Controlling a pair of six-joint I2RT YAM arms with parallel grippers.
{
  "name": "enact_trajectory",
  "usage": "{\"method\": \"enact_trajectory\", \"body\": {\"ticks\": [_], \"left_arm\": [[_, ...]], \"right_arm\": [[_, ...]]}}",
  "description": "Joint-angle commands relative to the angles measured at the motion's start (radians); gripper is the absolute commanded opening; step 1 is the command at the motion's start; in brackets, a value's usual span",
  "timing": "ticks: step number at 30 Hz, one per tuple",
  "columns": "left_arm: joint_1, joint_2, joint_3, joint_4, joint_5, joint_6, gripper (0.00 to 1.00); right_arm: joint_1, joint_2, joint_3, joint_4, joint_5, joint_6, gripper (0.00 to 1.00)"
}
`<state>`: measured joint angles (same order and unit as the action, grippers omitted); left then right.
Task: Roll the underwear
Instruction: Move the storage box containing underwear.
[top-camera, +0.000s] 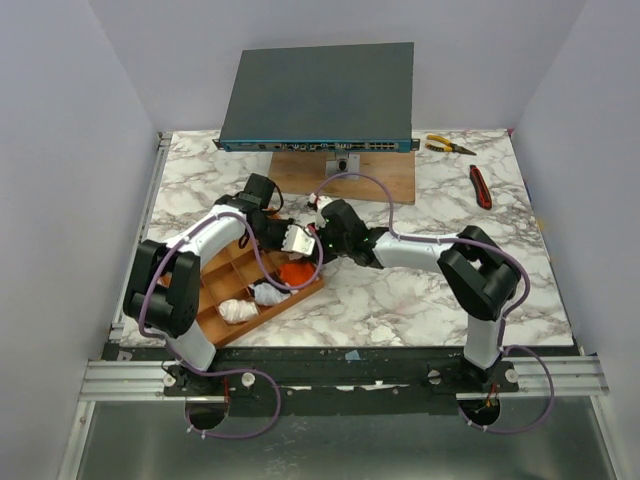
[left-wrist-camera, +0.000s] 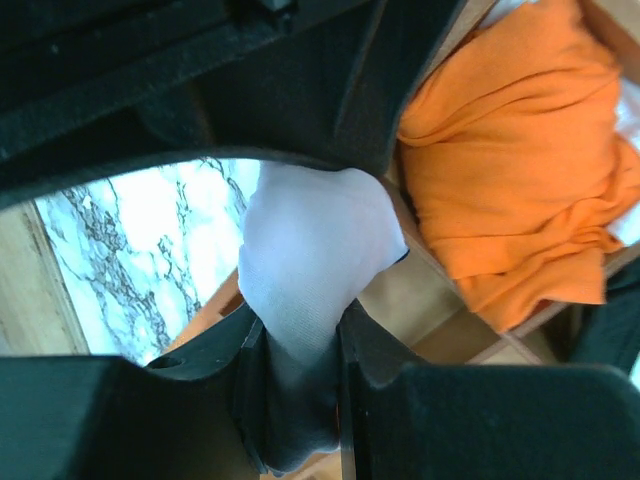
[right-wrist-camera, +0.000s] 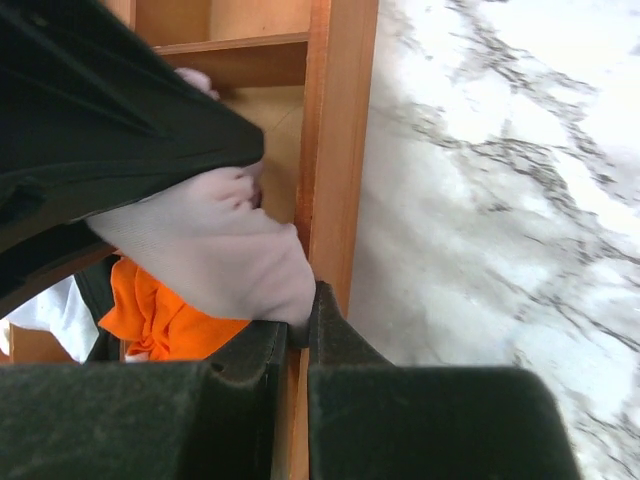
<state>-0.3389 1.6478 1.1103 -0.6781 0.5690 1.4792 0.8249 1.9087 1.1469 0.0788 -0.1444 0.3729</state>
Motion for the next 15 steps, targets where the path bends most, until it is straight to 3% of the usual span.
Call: {"method": "enact_trajectory", "body": {"ticks": [1,9,15], "left_arm": [[-0.046,0.018,0.04,-0.026,0.052,-0.2,0.0],[-0.091,0.115,0.142,0.031,-0.018,-0.446,0.0],[-0.123,0.171,0.227,0.051,-0.026,-0.548,0.0]], "right_arm": [[-0.097,0.0,-0.083,-0.1,0.182,-0.03,0.01],[-0.182,-0.071,-0.156,-0.088,0.184,-0.039,0.01],[-0.189,-0.096,-0.182,-0.04,0.076,-0.078,0.01]]}}
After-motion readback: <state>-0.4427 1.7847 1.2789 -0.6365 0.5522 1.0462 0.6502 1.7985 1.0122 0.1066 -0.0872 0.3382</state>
